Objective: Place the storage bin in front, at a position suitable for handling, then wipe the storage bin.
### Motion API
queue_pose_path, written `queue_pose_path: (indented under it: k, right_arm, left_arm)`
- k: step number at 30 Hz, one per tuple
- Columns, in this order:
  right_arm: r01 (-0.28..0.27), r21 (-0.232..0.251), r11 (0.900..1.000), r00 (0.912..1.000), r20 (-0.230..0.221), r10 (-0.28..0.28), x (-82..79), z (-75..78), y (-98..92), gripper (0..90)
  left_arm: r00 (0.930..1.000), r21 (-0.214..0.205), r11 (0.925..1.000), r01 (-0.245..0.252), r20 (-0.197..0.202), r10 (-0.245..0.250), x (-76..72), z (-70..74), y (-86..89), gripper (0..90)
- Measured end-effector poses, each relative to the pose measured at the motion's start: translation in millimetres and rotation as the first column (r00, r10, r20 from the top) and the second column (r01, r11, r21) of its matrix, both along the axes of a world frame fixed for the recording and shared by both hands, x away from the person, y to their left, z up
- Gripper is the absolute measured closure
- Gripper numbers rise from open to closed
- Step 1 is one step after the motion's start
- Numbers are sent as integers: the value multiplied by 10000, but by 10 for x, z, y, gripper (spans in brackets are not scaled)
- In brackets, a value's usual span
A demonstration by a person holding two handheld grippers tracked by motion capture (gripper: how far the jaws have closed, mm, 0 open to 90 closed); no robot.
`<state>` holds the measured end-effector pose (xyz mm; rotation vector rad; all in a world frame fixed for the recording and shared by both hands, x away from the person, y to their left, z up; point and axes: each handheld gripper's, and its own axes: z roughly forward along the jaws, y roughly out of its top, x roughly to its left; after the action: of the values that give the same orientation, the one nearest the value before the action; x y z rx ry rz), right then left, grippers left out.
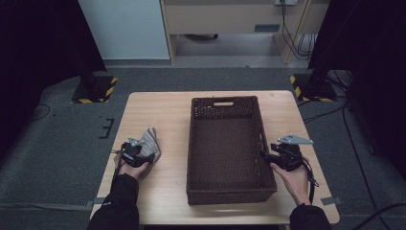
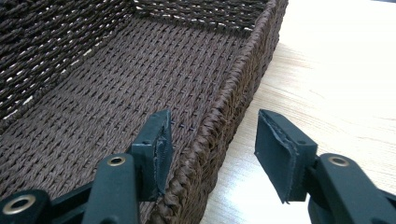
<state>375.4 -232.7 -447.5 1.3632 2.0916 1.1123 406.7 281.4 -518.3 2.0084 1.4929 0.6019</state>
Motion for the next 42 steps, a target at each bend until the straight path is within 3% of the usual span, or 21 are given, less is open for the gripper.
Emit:
queue_pose_path:
  k: [4, 6, 10, 15, 18, 27, 30, 37, 42]
  right_arm:
    - [38, 44, 10000, 10000, -38, -38, 1, -3, 6, 471]
    - [30, 5, 10000, 10000, -58, -30, 2, -6, 11, 473]
    - [-10, -43, 10000, 10000, -86, 9, 10, -21, 28, 491]
    - [53, -153, 9999, 9996, -268, -57, 35, -60, 45, 553]
    - [10, 84, 10000, 9993, -377, -7, 39, -65, 47, 620]
    - [-145, -374, 9992, 9992, -372, 131, -13, -21, 85, 678]
    - [-177, -513, 9985, 9992, -369, 158, -40, -15, 77, 683]
    - [-172, -432, 9989, 9994, -317, 158, -41, -27, 61, 677]
    - [-64, -265, 9996, 9995, -311, 55, -49, -34, 60, 680]
  left_arm:
    - [9999, 110, 9999, -60, 120, 59, -28, 47, -11, 559]
    - [9999, 74, 10000, -50, 104, 49, -34, 67, -22, 585]
    - [9997, -464, 9987, 225, 37, -224, -58, 157, -59, 596]
    - [9958, -1156, 9917, 555, 790, -465, -118, 330, -119, 595]
    - [9912, -1456, 9867, 723, 1203, -549, -152, 435, -147, 593]
    - [9748, -1796, 9779, 1067, 2128, -673, -191, 671, -203, 583]
    - [9713, -1818, 9767, 1145, 2268, -716, -161, 717, -229, 581]
    - [9579, -1970, 9707, 1375, 2757, -797, 3, 853, -304, 579]
    - [9556, -1952, 9696, 1476, 2808, -890, 157, 872, -408, 580]
